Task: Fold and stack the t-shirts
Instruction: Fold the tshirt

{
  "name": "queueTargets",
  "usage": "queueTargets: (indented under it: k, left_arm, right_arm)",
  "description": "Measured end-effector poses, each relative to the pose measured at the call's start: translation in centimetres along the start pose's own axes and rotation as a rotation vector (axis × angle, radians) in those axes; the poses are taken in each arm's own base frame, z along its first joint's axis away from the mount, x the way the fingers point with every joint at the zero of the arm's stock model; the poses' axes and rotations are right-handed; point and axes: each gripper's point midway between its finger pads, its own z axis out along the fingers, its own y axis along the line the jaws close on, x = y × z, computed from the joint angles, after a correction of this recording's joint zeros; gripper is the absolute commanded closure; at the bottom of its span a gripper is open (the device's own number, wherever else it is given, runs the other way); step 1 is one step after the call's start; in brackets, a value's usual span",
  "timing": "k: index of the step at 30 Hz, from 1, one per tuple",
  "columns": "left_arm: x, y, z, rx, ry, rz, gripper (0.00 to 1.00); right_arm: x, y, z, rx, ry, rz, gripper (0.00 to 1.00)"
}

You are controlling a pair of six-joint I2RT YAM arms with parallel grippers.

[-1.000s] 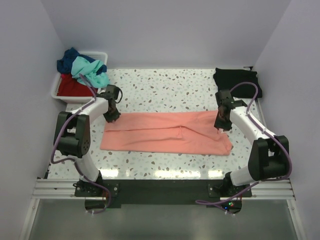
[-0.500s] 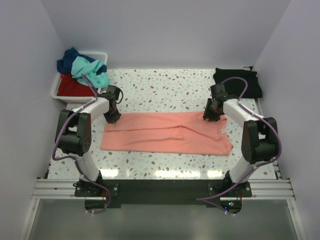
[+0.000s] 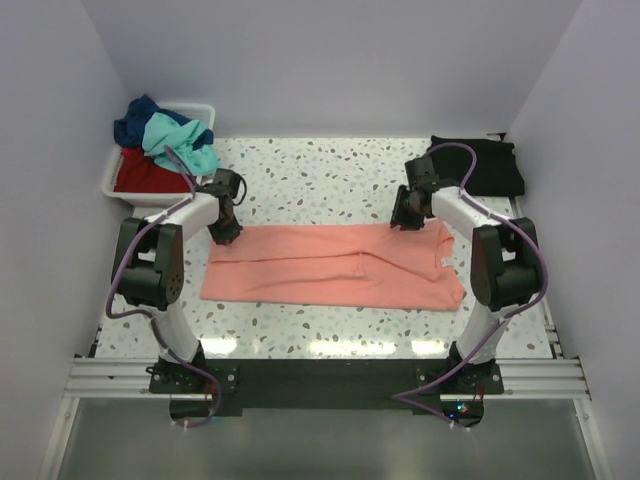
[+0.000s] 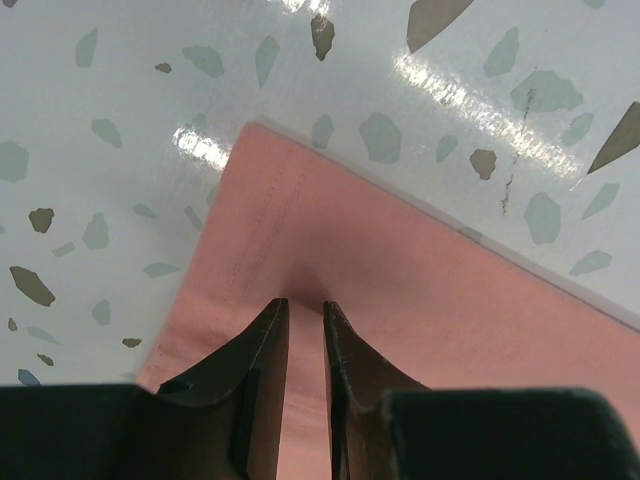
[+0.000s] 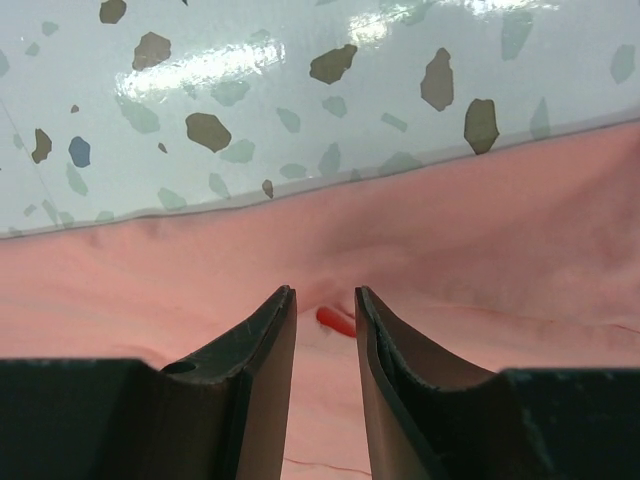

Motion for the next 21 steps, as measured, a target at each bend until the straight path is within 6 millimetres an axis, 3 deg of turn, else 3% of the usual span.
queueTargets:
  k: [14, 17, 21]
  left_arm:
    - [-0.5, -0.2, 0.0, -0.001, -0.01, 0.004, 0.75]
    - [-0.4, -0.2, 0.2, -0.005, -0.005, 0.007, 0.75]
    - [-0.3, -0.2, 0.3, -0.006, -0.004, 0.008, 0.75]
  right_arm:
    - [2.7, 1.4, 0.2, 0.019, 0.081, -0.06, 0.67]
    - [3.0, 1.3, 0.2, 0.031, 0.086, -0.067, 0.74]
    - [3.4, 0.9, 0.6, 0.05, 0.1, -0.069, 0.96]
